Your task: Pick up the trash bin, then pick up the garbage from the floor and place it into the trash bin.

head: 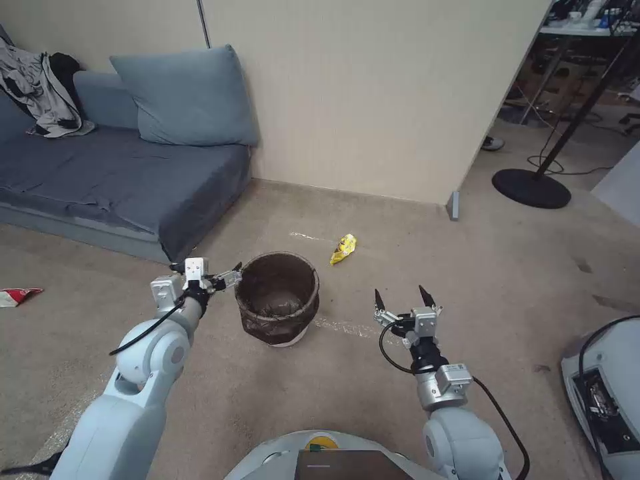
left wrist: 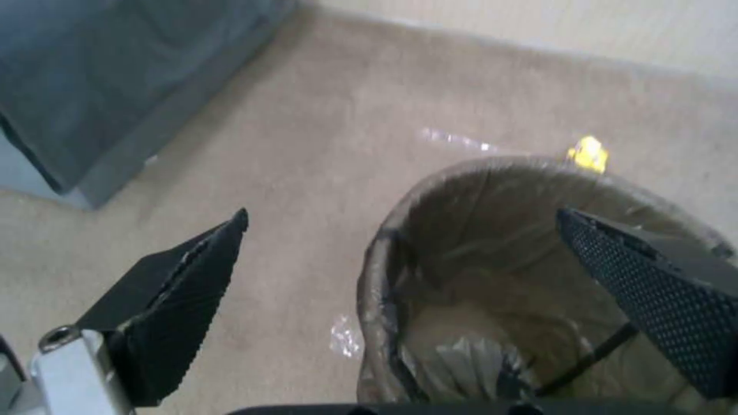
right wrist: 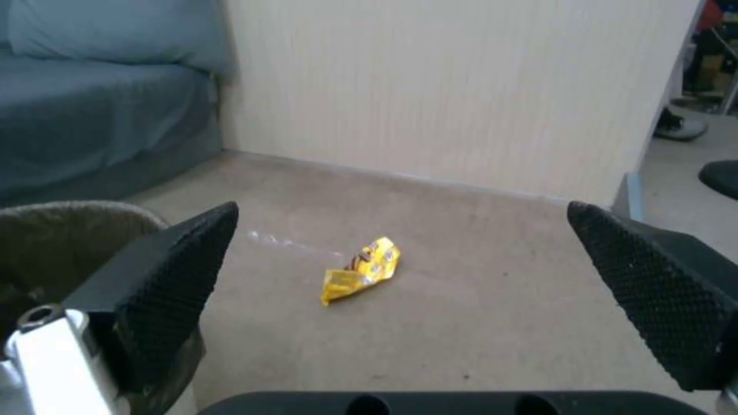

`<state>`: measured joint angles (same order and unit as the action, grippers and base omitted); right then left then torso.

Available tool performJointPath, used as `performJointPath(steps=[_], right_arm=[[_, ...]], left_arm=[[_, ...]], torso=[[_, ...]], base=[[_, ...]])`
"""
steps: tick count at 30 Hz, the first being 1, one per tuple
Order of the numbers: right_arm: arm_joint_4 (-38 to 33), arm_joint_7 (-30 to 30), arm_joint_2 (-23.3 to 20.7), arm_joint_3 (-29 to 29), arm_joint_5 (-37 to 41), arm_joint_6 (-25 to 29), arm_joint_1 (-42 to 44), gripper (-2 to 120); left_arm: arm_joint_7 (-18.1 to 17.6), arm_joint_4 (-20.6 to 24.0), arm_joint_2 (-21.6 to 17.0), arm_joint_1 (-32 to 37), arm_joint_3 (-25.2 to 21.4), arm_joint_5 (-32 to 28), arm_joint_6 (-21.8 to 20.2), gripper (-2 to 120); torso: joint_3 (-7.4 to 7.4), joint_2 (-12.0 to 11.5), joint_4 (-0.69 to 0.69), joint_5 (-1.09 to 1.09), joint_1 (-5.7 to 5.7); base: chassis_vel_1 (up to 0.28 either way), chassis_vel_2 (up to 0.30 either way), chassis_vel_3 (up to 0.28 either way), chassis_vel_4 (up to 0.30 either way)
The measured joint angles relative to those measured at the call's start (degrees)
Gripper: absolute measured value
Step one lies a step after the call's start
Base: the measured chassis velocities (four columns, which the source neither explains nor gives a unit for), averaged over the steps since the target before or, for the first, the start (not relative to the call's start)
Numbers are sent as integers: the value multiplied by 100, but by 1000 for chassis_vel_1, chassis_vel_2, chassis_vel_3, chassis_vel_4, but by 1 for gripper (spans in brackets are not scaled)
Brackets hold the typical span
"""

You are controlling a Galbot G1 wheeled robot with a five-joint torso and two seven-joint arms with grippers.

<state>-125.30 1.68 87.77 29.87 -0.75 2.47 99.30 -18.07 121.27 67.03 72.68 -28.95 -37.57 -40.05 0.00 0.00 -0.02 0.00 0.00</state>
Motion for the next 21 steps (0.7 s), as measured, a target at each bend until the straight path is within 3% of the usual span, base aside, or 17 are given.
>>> performJointPath(steps=[9, 21], right_arm=[[-27, -20, 62, 97, 4, 80, 106, 100], [-7, -34, 90, 115, 1, 105, 110, 100]], left_arm=[[-388, -889, 89, -851, 618, -163, -244, 100], [-483, -1491, 155, -1118, 655, -115, -231, 100]], torso=[[0, 0, 1, -1, 0], [0, 0, 1, 0, 0]], base=[[0, 0, 0, 0], [0, 0, 0, 0]])
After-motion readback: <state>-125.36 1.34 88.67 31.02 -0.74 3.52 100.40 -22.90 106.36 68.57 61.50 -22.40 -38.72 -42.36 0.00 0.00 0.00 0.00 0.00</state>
